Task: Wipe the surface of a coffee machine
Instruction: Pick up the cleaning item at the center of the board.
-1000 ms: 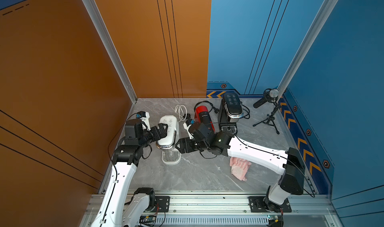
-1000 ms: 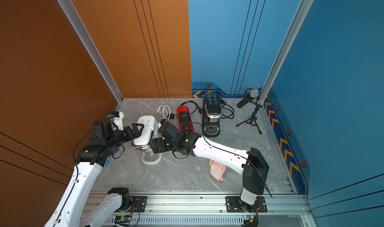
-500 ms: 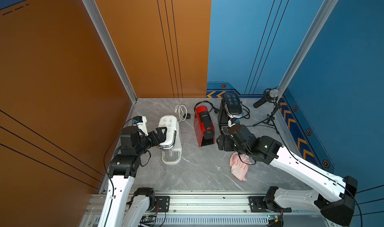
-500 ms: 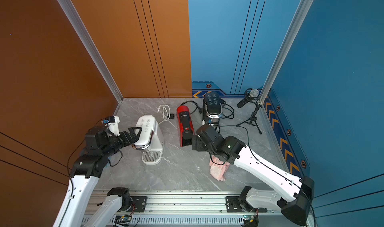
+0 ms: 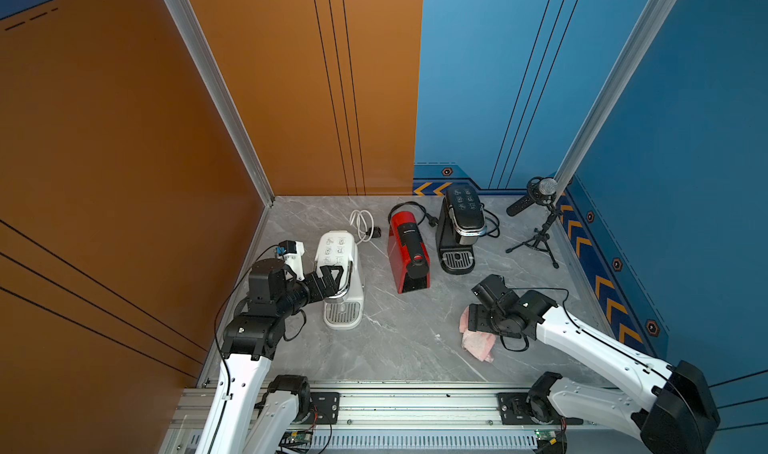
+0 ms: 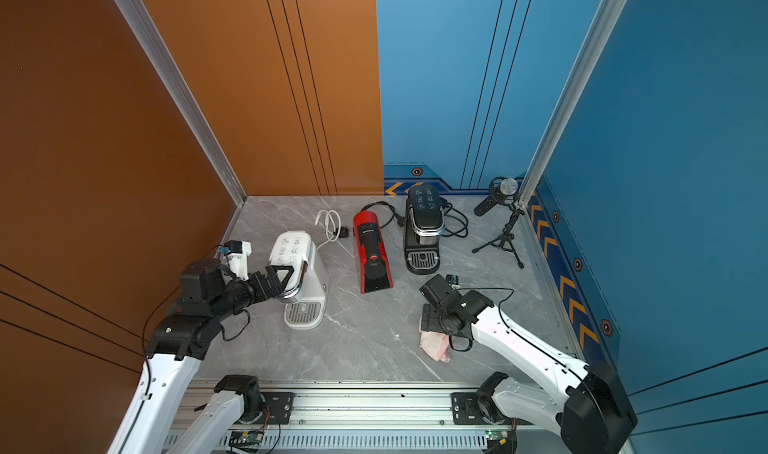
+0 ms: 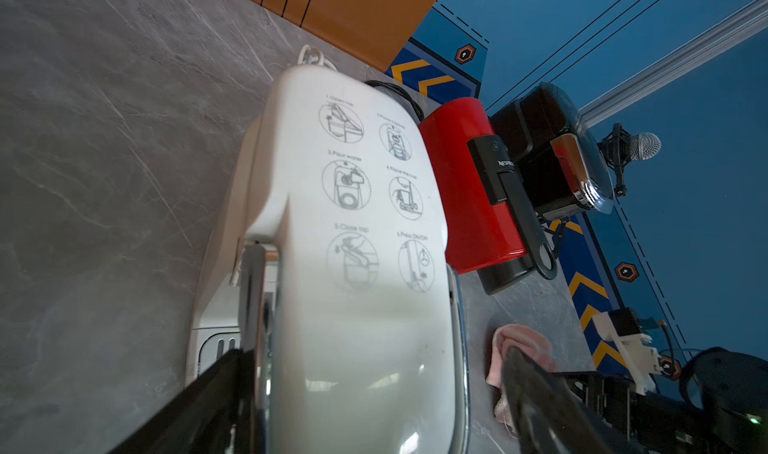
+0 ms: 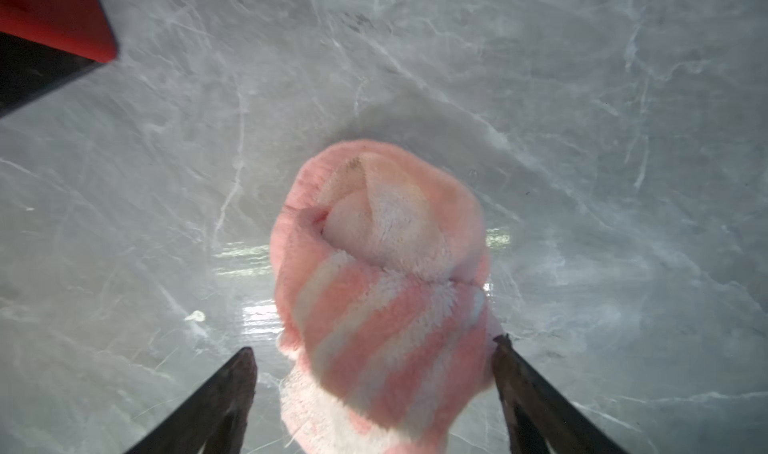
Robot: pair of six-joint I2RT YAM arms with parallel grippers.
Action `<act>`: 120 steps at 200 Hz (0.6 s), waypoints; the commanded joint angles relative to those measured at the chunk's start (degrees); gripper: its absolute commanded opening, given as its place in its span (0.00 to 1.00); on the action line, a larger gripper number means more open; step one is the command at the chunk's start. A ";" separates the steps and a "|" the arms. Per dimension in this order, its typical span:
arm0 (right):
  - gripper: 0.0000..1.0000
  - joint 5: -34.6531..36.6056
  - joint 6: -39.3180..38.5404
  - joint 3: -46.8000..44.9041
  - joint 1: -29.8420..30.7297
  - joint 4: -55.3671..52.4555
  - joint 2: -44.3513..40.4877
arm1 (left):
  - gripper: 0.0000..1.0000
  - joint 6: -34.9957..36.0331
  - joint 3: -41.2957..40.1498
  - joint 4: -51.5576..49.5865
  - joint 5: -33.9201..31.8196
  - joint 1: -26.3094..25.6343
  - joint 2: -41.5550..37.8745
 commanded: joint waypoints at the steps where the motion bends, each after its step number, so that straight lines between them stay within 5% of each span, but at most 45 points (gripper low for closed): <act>1: 0.90 1.53 0.15 -2.32 -0.48 2.29 4.69 | 0.97 -0.54 -1.22 -0.73 1.96 -1.04 0.42; 24: 0.88 2.31 0.23 -4.32 -0.98 6.43 9.29 | 0.97 -1.13 -1.16 -0.74 1.59 -1.67 0.56; 43: 0.76 2.19 0.81 -6.24 -1.06 9.26 11.28 | 0.97 -1.05 -0.45 -0.74 1.19 -1.96 0.84; 90: 0.16 3.83 0.10 -7.02 -0.95 9.14 5.69 | 0.97 -1.76 0.62 -0.81 1.17 -2.25 1.40; 120: 0.01 4.21 -1.74 -3.34 0.01 4.26 -0.62 | 0.97 -1.07 1.99 -2.69 -1.24 -2.25 1.64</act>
